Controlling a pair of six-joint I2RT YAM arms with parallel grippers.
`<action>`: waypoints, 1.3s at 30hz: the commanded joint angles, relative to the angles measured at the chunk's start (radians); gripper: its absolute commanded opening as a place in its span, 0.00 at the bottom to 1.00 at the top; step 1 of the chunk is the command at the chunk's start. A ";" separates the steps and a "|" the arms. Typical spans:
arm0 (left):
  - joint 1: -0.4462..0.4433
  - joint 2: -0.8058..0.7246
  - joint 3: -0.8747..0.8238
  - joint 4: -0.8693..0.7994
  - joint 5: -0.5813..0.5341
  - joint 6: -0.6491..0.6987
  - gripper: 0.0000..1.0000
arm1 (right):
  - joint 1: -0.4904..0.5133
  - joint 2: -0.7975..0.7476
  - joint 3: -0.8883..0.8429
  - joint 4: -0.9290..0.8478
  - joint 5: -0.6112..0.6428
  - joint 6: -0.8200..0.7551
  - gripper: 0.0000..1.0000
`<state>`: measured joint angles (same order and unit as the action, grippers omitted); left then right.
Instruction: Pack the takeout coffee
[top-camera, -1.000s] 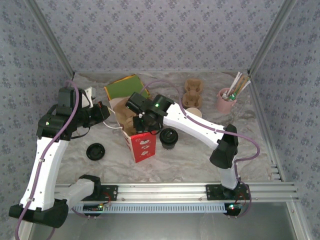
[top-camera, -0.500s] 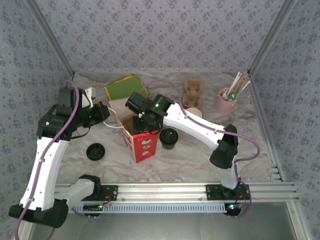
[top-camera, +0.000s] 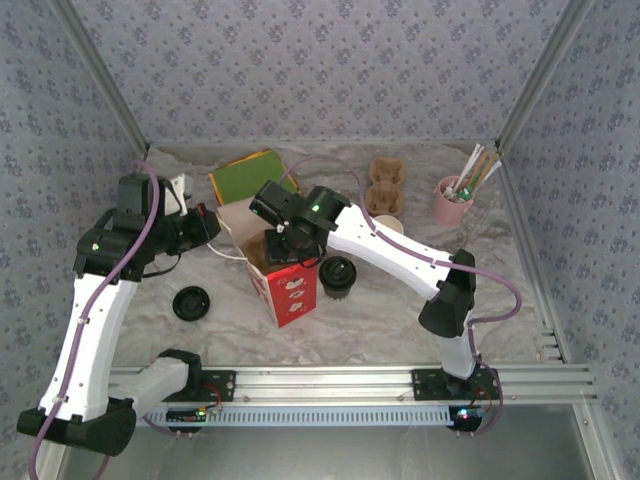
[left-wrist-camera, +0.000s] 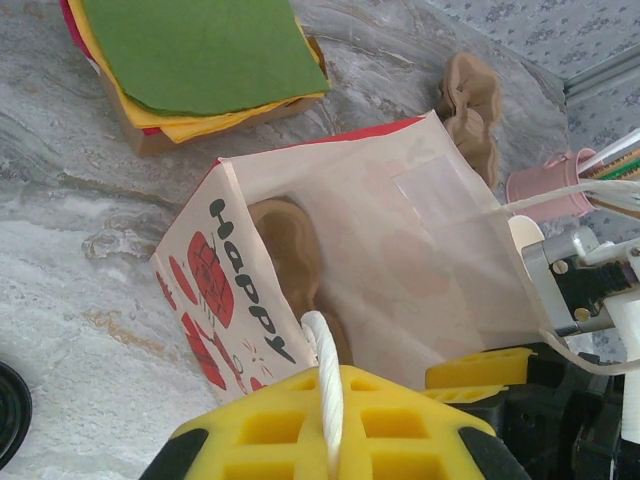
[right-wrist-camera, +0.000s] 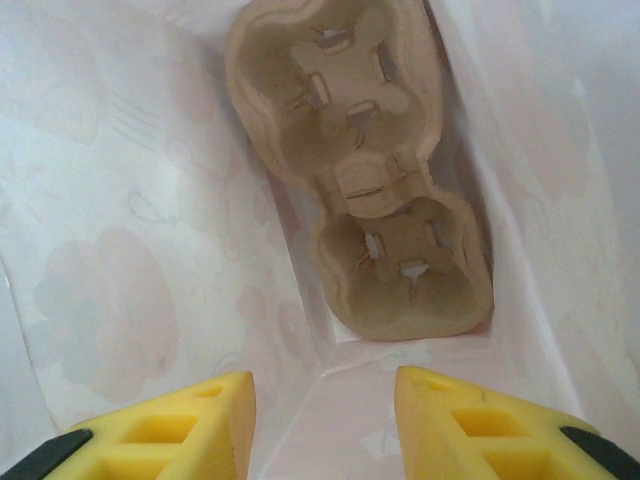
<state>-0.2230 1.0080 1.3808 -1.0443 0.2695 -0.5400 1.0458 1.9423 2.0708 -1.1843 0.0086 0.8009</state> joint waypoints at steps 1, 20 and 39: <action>-0.006 -0.001 0.004 0.021 -0.001 0.015 0.03 | 0.007 0.018 0.039 -0.050 0.031 -0.015 0.42; -0.006 0.006 0.007 0.017 -0.006 0.022 0.03 | 0.025 0.035 0.093 -0.079 0.072 -0.034 0.46; -0.013 -0.002 0.005 0.024 0.006 0.023 0.02 | 0.058 0.017 0.107 -0.048 0.138 -0.058 0.55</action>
<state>-0.2279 1.0107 1.3808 -1.0439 0.2695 -0.5327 1.0958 1.9614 2.1586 -1.2457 0.1081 0.7593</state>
